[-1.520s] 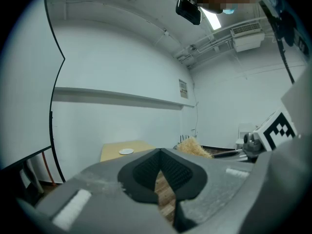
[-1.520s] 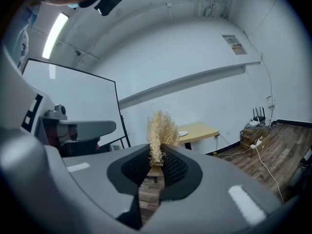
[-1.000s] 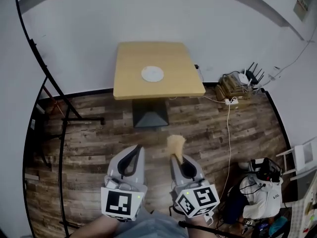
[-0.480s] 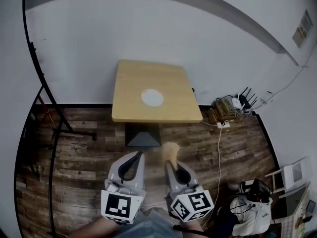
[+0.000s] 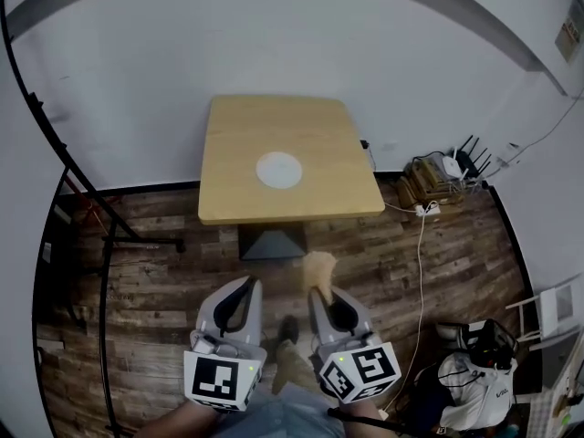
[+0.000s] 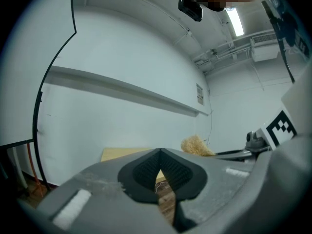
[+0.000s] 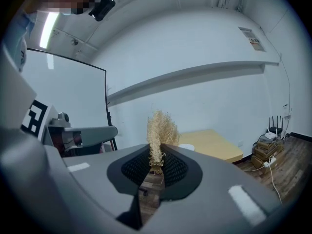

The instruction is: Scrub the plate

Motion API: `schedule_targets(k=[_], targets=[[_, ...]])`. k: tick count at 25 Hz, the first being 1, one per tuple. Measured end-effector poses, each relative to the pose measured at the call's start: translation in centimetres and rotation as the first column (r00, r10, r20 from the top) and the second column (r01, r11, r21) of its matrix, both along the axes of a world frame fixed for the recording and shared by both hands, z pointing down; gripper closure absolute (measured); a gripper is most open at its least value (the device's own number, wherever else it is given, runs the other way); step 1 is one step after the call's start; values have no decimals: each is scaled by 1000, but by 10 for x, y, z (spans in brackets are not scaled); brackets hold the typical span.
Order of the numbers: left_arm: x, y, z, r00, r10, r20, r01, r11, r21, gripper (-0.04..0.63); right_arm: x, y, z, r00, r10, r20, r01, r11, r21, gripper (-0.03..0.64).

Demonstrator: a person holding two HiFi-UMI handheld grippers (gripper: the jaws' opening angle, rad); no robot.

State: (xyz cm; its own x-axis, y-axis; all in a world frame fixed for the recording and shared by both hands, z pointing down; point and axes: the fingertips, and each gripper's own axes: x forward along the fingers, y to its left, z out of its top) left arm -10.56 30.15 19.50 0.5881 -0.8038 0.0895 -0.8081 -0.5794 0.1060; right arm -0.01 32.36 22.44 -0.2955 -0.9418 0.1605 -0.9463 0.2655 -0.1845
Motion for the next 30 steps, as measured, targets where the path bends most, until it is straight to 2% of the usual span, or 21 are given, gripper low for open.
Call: schedule_targets(k=[9,16,23,30], targets=[[60,-85,16,993,-15,119,19,999,-27,575,64,-88,20,997,-27,75,31,998,-51,568],[104,-133,5,983,-33,178,37,999,-16,575,109,-144,14,990,-45,131,50,998,-34,568],[136,-162,-11,983,-54,177,51,998,23,575,136,-179,1,987,-80,140,80,997,5,568],[126,-194,-21,982,-120,145,114,992,48,575,132,-217,-10,986,-127,109,125,992,26,568]])
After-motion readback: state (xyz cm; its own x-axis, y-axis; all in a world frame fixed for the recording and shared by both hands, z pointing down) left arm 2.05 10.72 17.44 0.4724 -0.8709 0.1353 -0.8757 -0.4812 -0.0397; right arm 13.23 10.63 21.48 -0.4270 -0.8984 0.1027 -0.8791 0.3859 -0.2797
